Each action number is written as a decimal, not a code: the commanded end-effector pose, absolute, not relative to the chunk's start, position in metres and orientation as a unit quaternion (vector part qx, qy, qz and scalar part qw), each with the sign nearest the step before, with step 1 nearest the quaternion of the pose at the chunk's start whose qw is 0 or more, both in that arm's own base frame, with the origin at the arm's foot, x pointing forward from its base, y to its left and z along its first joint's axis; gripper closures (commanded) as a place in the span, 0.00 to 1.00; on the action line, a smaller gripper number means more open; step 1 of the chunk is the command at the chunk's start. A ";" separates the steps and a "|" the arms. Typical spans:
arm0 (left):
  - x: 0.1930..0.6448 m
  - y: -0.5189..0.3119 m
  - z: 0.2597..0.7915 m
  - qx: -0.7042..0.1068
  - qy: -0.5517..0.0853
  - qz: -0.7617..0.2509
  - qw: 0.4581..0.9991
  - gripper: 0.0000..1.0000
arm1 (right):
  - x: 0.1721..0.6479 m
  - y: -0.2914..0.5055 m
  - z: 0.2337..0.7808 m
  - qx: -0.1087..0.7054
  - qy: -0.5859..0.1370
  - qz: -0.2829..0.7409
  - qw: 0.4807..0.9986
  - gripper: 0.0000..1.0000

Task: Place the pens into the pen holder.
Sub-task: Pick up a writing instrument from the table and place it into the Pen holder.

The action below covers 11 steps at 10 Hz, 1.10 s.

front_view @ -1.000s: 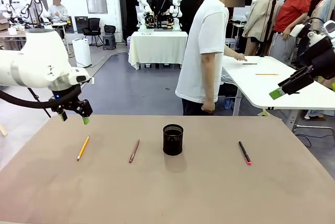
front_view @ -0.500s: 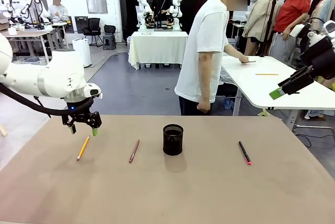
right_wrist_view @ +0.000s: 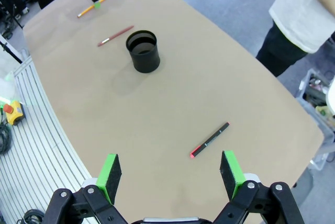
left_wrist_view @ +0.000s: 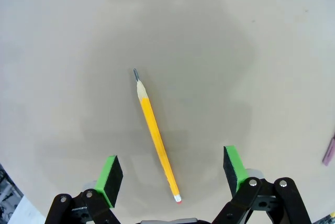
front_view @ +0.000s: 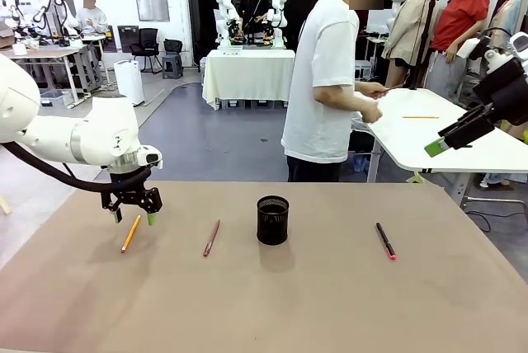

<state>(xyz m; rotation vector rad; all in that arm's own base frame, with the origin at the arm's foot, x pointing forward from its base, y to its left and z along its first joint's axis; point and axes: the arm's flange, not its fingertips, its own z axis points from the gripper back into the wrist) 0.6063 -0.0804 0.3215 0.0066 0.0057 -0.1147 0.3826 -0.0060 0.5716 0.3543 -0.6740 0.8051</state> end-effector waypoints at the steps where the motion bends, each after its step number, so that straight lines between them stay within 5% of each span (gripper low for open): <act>1: 0.610 -0.076 0.318 0.001 0.008 -0.034 0.999 0.00 | 0.384 -0.006 0.572 0.180 -0.327 0.384 0.845 0.00; 3: 0.612 -0.073 0.314 -0.004 0.004 -0.025 1.000 0.00 | 0.384 -0.006 0.572 0.180 -0.327 0.384 0.845 0.00; 8: 0.615 -0.070 0.311 0.004 -0.007 -0.014 1.000 0.97 | 0.384 -0.006 0.572 0.180 -0.327 0.384 0.845 0.00; 11: 0.615 -0.070 0.309 0.005 -0.006 -0.009 1.000 1.00 | 0.384 -0.006 0.572 0.180 -0.327 0.384 0.845 0.00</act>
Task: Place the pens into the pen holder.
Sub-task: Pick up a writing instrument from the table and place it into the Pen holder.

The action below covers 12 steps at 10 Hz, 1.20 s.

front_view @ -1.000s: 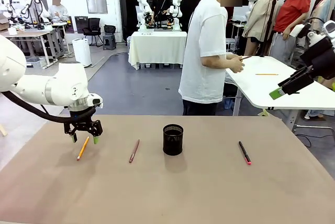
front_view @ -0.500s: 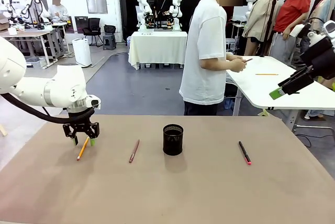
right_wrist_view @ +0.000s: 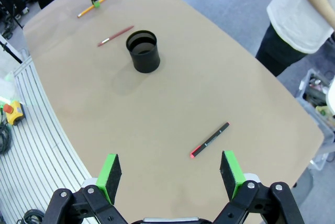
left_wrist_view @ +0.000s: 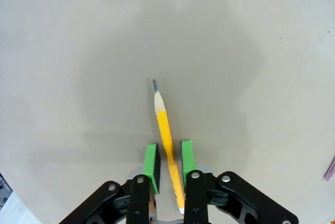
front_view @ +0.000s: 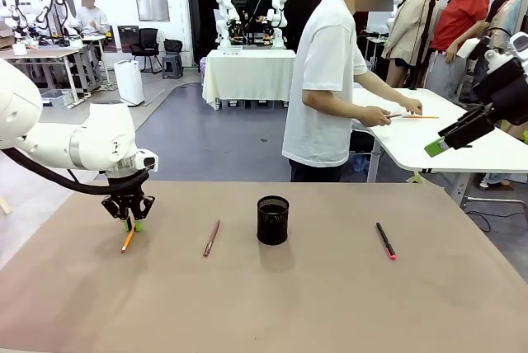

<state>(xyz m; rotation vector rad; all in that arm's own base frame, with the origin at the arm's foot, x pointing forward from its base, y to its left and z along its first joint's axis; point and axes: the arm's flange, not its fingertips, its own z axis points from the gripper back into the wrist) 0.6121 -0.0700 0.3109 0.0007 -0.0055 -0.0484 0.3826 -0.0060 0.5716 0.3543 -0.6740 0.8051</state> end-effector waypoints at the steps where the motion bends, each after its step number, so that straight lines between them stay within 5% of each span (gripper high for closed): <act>1: 0.614 -0.070 0.309 0.007 -0.007 -0.009 1.000 1.00 | 0.384 -0.006 0.572 0.180 -0.327 0.384 0.845 0.00; 4: 0.604 -0.071 0.325 -0.032 0.000 -0.044 0.999 1.00 | 0.384 -0.006 0.572 0.180 -0.327 0.384 0.845 0.00; 8: 0.575 -0.060 0.403 -0.278 -0.007 -0.188 0.942 1.00 | 0.384 -0.006 0.572 0.180 -0.327 0.384 0.845 0.00; 12: 0.530 -0.086 0.466 -0.392 -0.175 -0.325 0.843 1.00 | 0.384 -0.006 0.572 0.180 -0.327 0.384 0.845 0.00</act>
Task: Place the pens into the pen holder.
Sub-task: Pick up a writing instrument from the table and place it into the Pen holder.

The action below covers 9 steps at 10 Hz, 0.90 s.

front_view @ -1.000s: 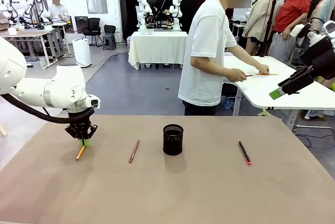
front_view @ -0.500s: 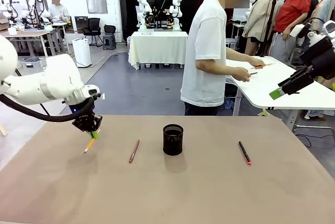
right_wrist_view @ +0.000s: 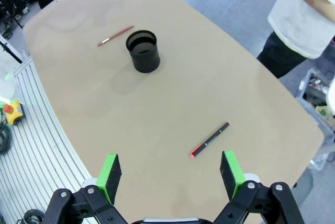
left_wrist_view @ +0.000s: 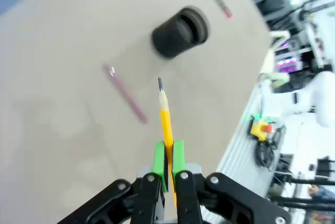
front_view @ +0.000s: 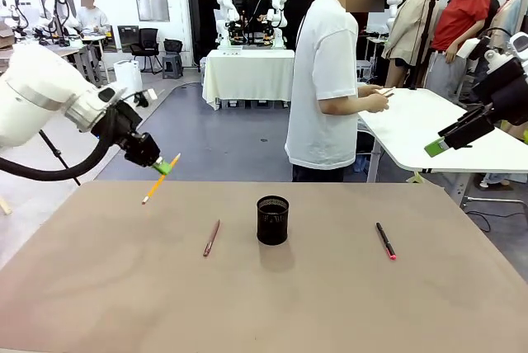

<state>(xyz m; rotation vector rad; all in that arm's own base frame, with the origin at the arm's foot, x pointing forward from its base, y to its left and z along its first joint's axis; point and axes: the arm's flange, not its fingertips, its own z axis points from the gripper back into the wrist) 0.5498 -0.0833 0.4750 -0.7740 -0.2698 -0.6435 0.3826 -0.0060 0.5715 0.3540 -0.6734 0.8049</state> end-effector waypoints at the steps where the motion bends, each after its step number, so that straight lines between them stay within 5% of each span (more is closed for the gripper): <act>1: 0.524 -0.099 0.470 -0.375 -0.285 -0.324 0.820 1.00 | 0.384 -0.006 0.572 0.180 -0.327 0.384 0.845 0.00; 3: 0.502 -0.112 0.484 -0.405 -0.403 -0.364 0.736 1.00 | 0.384 -0.006 0.572 0.180 -0.327 0.384 0.845 0.00; 5: 0.490 -0.122 0.494 -0.414 -0.443 -0.393 0.692 1.00 | 0.384 -0.006 0.572 0.180 -0.327 0.384 0.845 0.00; 9: 0.502 -0.126 0.507 -0.399 -0.430 -0.354 0.728 1.00 | 0.384 -0.006 0.572 0.180 -0.327 0.384 0.845 0.00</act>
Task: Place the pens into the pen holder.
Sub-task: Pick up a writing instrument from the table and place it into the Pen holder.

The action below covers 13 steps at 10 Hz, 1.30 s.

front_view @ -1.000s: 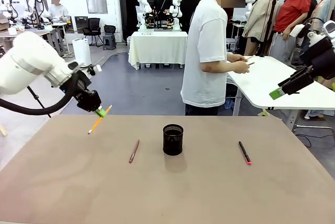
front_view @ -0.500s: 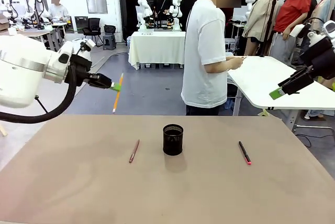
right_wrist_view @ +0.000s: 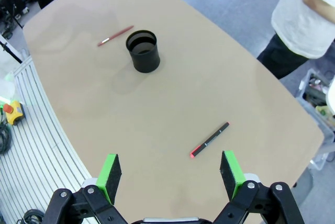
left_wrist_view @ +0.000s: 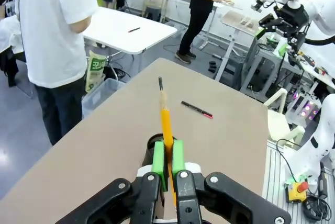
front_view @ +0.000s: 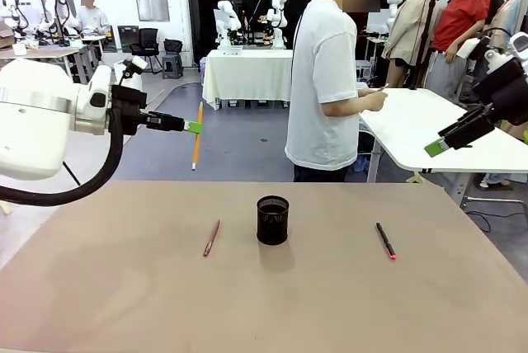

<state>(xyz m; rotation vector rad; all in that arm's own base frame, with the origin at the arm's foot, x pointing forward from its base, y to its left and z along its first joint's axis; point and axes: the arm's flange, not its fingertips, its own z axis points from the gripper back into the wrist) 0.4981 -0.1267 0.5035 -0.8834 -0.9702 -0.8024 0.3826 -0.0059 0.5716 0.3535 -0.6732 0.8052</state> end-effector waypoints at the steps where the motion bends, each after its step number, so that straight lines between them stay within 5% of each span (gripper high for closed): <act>1: 0.502 -0.126 0.507 -0.399 -0.430 -0.354 0.728 1.00 | 0.384 -0.006 0.572 0.180 -0.327 0.384 0.845 0.00; 7: 0.549 -0.215 0.434 -0.441 -0.508 -0.446 0.590 1.00 | 0.384 -0.006 0.572 0.180 -0.327 0.384 0.845 0.00; 13: 0.583 -0.282 0.360 -0.500 -0.452 -0.536 0.507 1.00 | 0.384 -0.006 0.572 0.180 -0.327 0.384 0.845 0.00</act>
